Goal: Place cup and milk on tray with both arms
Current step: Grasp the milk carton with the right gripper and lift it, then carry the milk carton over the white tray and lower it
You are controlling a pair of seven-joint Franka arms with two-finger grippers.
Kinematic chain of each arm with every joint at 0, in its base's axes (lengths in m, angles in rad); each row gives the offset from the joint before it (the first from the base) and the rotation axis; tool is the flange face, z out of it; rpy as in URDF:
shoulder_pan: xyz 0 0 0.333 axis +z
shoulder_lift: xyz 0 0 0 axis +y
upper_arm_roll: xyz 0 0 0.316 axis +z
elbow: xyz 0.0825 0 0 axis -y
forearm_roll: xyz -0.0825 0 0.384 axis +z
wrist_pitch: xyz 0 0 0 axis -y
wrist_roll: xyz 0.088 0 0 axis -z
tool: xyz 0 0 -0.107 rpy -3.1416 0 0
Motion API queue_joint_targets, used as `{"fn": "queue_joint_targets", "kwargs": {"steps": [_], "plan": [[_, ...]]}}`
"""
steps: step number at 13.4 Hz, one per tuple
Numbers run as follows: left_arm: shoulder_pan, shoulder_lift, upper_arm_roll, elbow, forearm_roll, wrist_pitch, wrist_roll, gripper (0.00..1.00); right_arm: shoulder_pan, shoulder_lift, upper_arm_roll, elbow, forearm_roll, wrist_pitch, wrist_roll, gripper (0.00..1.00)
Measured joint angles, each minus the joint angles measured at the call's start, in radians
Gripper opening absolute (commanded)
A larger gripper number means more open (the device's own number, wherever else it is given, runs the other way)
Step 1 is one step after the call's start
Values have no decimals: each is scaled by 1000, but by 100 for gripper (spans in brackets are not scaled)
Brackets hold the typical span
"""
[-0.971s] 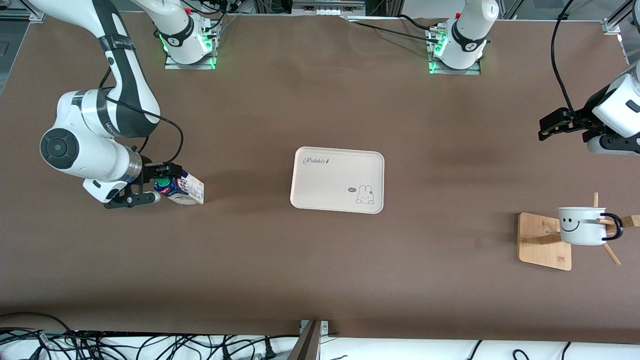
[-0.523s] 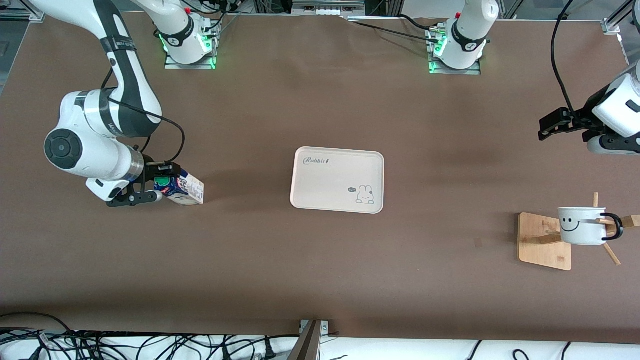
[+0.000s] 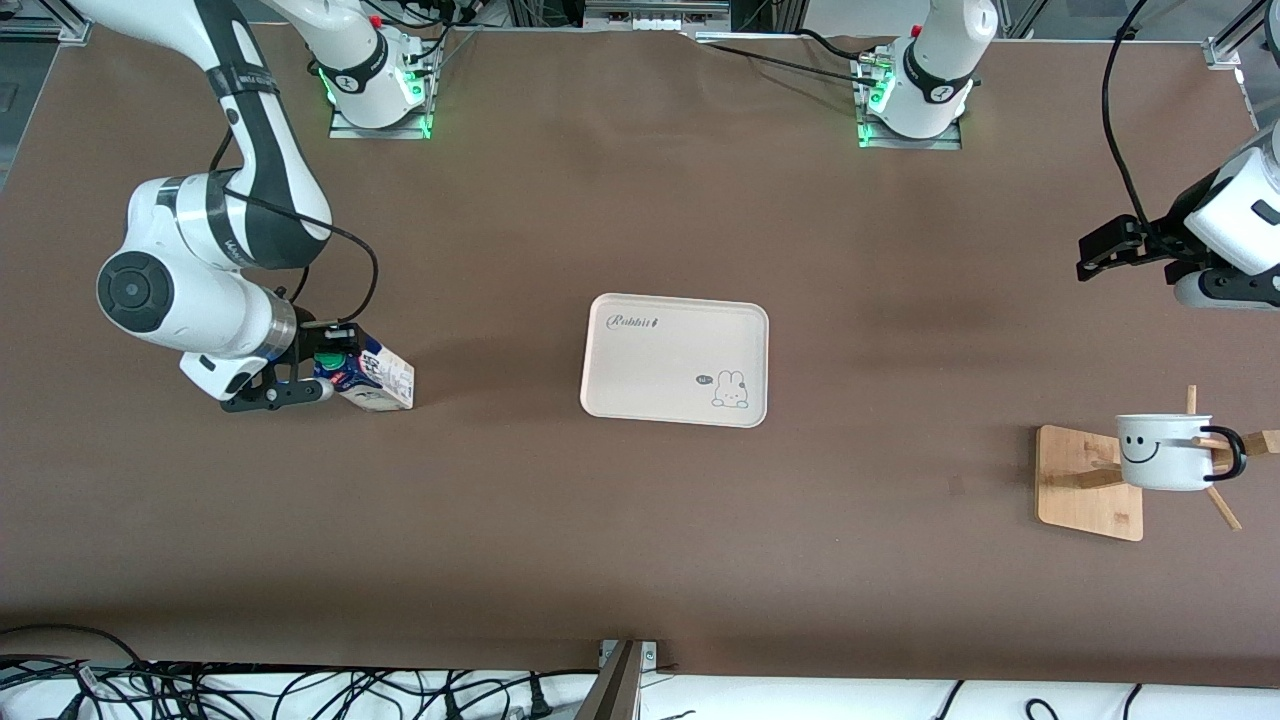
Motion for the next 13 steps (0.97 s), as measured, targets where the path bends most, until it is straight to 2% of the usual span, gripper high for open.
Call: {"fn": "queue_joint_targets", "kwargs": {"steps": [4, 7, 10, 13], "plan": [[0, 0, 0, 0, 0, 0, 0, 100, 16, -19, 106, 68, 6, -29, 169, 48], [0, 0, 0, 0, 0, -1, 0, 100, 110, -21, 176, 136, 7, -68, 361, 48], [0, 0, 0, 0, 0, -1, 0, 100, 276, 20, 188, 202, 7, -68, 570, 48], [0, 0, 0, 0, 0, -1, 0, 100, 381, 108, 188, 265, 7, -28, 712, 48]]}}
